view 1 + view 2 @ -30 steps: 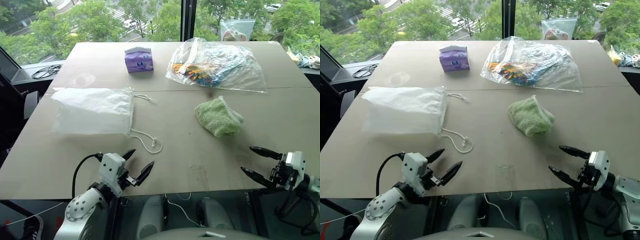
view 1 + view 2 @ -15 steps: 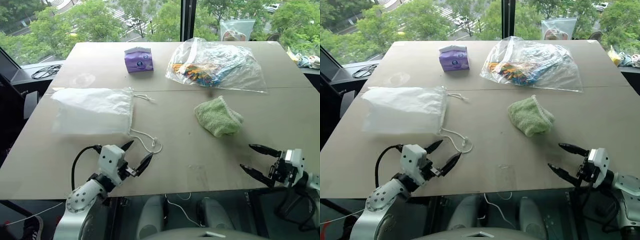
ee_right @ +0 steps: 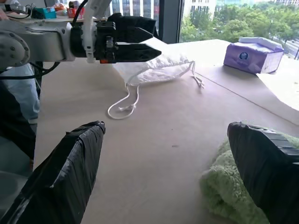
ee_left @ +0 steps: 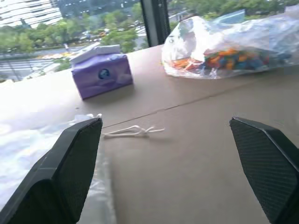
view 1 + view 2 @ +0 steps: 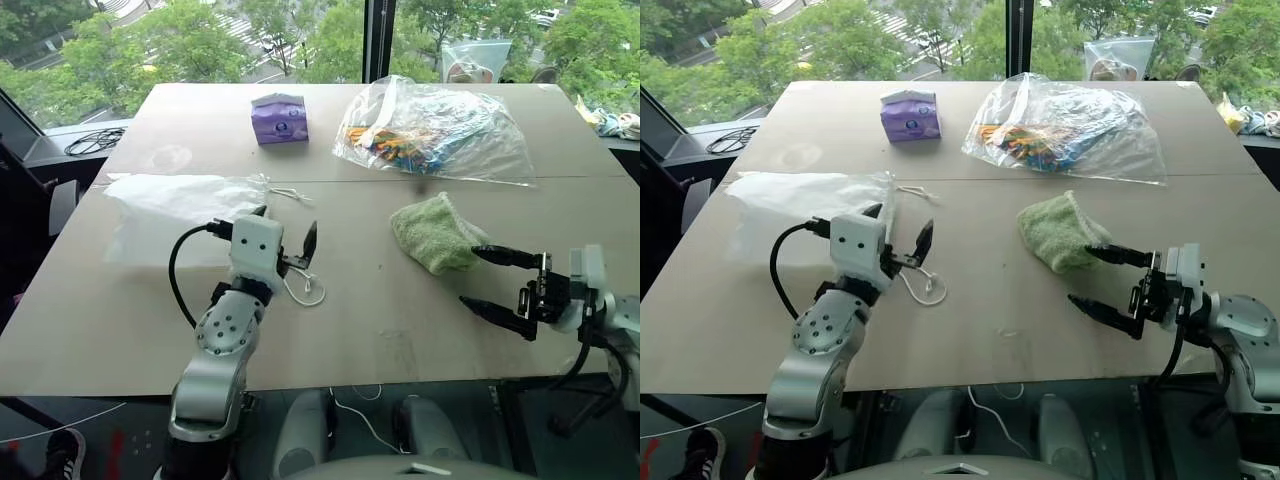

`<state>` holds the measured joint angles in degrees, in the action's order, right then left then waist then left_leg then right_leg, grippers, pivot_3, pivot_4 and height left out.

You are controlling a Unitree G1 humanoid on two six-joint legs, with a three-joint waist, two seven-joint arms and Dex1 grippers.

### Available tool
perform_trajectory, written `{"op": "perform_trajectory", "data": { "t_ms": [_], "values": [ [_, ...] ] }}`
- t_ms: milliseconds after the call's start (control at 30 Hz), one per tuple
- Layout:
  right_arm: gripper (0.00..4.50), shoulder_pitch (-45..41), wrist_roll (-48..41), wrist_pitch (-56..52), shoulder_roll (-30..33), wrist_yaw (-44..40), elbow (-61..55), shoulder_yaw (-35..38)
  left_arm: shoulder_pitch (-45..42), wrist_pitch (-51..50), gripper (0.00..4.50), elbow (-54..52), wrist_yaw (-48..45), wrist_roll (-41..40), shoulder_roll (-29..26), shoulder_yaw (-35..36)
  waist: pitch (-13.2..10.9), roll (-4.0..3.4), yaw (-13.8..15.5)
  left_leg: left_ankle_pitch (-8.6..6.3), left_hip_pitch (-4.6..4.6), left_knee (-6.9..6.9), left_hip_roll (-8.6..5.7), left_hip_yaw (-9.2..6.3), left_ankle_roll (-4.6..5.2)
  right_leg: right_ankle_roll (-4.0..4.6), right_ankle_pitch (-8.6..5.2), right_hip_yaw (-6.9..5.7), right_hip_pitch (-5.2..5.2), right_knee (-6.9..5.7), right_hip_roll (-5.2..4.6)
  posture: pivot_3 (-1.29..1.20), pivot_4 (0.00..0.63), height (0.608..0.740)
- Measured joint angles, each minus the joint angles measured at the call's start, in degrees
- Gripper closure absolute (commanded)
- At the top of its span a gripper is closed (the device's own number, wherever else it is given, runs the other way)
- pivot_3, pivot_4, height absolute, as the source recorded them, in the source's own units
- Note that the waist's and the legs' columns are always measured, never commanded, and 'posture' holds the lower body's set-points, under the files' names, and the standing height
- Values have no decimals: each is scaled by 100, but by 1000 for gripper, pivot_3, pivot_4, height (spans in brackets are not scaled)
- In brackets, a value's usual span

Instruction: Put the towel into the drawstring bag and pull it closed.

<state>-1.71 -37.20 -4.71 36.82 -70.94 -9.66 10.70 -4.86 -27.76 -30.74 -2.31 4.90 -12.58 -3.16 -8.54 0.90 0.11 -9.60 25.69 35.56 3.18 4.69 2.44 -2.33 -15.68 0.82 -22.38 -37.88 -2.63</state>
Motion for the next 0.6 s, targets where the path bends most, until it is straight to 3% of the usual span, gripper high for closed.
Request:
{"op": "perform_trajectory", "data": {
  "t_ms": [100,300,600],
  "values": [
    [23,-165,19,0,-2,-1,-1,-82,-248,-370,0,344,532,635,185,-177,-5,8,25,0,1,2,-2,-3,0,-20,7,-1,0,0,4,0,150,740],
    [23,-434,30,-16,-37,42,-56,-136,-387,-660,0,941,1012,1085,698,-380,-6,10,65,0,1,2,0,-8,0,-18,6,-5,0,-3,4,0,150,740],
    [23,-430,185,-43,-76,170,-80,-276,-391,-1027,0,1125,1287,1537,717,-246,-6,10,65,0,1,3,2,-6,-1,-7,0,-3,0,-5,-3,0,150,740]
  ]
}}
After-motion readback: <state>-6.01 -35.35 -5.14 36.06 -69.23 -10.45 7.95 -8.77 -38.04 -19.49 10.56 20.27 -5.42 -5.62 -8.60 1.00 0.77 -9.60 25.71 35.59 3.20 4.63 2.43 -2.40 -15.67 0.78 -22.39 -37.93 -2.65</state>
